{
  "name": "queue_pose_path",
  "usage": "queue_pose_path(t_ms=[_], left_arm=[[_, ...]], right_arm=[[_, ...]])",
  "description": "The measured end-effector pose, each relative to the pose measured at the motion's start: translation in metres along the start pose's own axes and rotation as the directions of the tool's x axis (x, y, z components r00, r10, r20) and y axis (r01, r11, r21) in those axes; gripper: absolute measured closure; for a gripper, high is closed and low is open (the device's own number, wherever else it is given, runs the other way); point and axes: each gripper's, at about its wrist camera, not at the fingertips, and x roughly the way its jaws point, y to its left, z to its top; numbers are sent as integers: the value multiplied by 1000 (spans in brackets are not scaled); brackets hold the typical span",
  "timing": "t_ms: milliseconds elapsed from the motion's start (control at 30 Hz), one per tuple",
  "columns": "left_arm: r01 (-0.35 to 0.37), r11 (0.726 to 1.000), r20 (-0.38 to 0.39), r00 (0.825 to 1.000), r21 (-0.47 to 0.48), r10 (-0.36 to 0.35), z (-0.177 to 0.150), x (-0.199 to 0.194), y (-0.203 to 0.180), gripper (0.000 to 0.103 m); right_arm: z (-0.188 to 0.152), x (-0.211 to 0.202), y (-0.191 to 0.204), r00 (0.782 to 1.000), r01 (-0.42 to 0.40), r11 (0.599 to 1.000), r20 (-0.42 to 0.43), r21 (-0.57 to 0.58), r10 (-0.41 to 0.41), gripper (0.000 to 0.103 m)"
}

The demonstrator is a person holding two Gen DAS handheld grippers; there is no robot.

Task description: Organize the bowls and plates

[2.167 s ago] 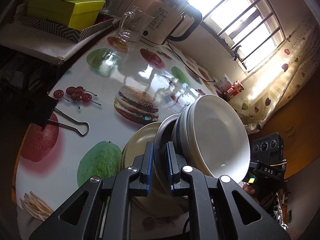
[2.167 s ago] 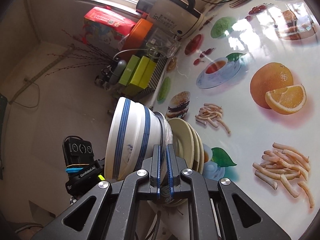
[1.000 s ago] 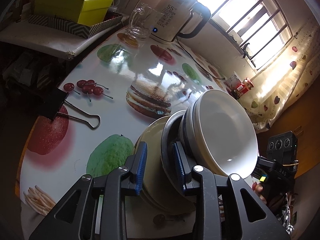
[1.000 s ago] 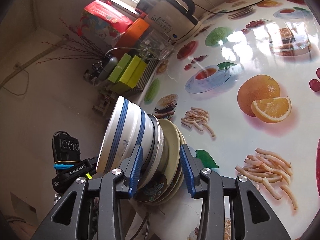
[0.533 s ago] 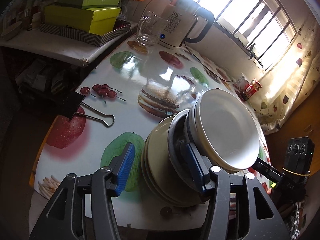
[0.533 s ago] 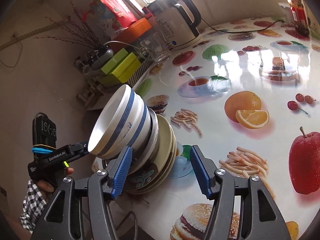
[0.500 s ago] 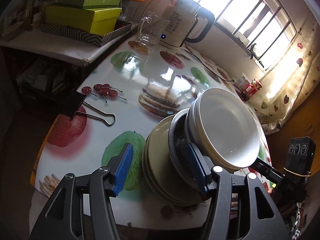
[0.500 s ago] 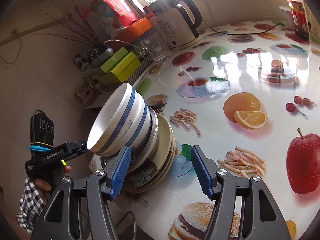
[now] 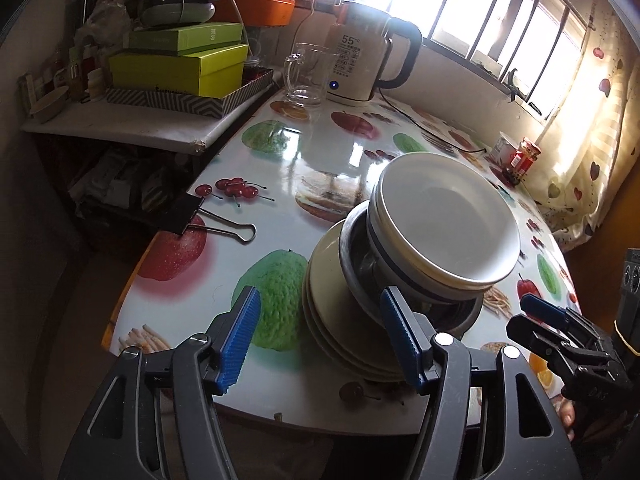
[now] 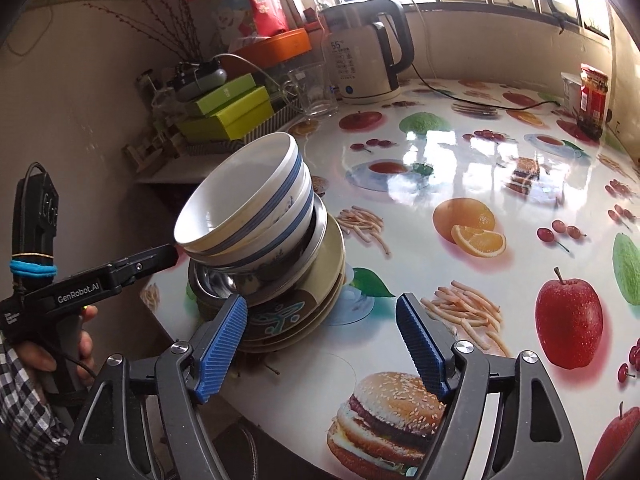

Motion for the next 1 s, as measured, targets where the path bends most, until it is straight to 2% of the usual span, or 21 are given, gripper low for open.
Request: queue_pose_path(t_ms=[267, 700, 1000], left_arm=[[-65, 996, 19, 998, 64, 64, -16, -9, -20, 39], [-106, 982, 71, 993, 156, 96, -35, -17, -53, 39], [-127, 980, 88, 990, 154, 114, -38, -21, -59, 39]], right_arm=[[-10, -6, 19, 997, 82, 996, 11, -30, -81, 20], [-20, -13, 27, 989, 149, 988, 11, -29, -149, 16], [-26, -15, 24, 984, 180, 984, 4, -3, -180, 13]])
